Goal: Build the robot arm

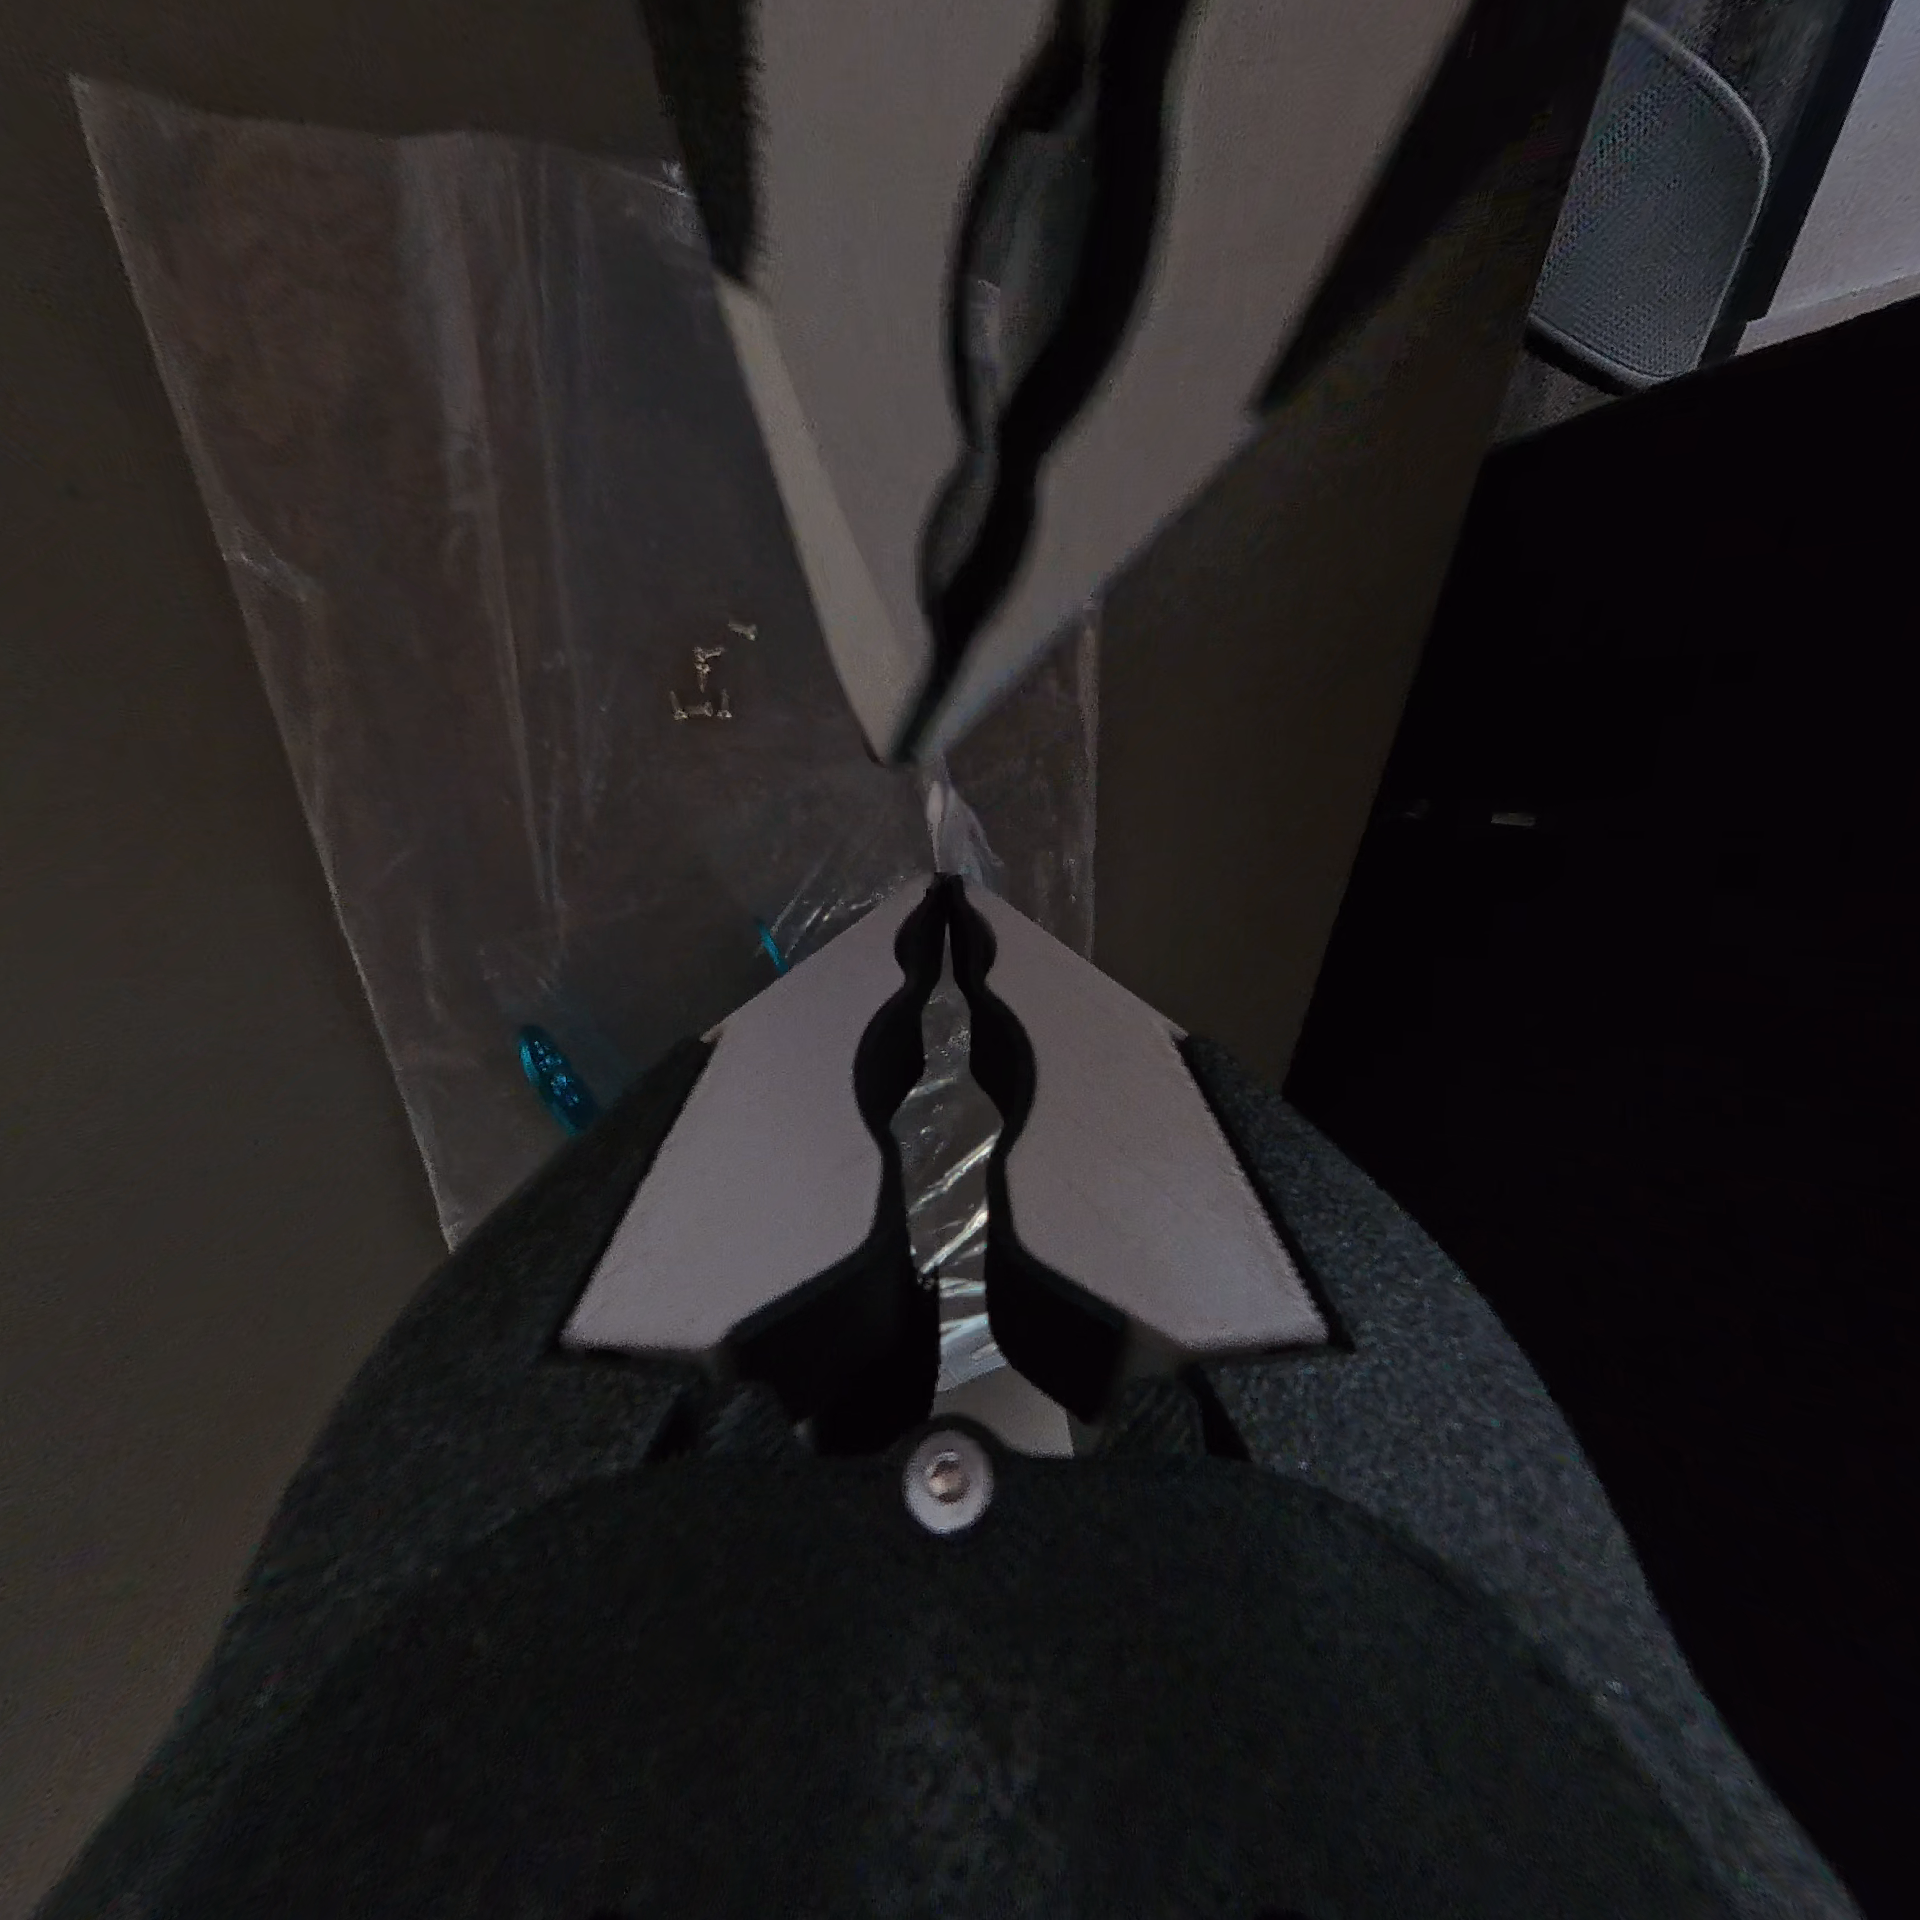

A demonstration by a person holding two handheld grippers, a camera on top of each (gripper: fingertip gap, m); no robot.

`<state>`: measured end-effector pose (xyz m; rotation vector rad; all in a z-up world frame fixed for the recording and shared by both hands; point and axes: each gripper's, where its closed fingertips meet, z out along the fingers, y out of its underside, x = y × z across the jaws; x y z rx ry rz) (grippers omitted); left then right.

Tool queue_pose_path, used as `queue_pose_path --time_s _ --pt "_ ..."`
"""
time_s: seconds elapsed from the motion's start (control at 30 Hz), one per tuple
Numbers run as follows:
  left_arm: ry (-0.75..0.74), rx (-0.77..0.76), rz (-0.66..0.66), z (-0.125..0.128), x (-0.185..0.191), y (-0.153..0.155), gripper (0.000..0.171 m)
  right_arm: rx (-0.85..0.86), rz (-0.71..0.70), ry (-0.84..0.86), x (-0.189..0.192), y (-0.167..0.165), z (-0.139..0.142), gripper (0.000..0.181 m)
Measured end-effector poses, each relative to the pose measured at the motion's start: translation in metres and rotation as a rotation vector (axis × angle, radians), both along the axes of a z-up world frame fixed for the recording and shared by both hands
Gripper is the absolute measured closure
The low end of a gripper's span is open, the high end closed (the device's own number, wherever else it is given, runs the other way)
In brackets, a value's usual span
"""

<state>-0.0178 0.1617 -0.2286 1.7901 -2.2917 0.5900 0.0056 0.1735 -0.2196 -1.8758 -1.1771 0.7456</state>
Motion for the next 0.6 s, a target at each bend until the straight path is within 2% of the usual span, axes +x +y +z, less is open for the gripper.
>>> queue_pose_path --time_s 0.07,0.2,0.27,0.43,0.57,0.6 --pt "-0.005 0.003 0.008 0.003 -0.001 0.001 0.171 -0.022 0.013 -0.064 0.008 -0.003 -0.012 0.169" --pt "-0.021 -0.003 0.016 0.007 0.000 0.000 0.171 -0.077 0.068 0.062 -0.012 -0.012 0.001 0.155" --pt "-0.028 0.004 0.003 0.008 -0.001 0.000 0.171 -0.049 0.055 0.049 -0.015 -0.009 -0.004 0.161" --pt "-0.047 0.013 -0.007 0.010 -0.002 -0.003 0.171 -0.053 0.080 0.135 -0.018 -0.011 0.008 0.179" --pt "-0.092 0.030 -0.003 0.015 -0.002 0.001 0.171 -0.048 0.084 0.126 -0.018 -0.012 0.007 0.180" --pt "-0.120 0.042 0.008 0.018 -0.002 0.005 0.167 -0.044 0.080 0.130 -0.016 -0.011 0.008 0.180"
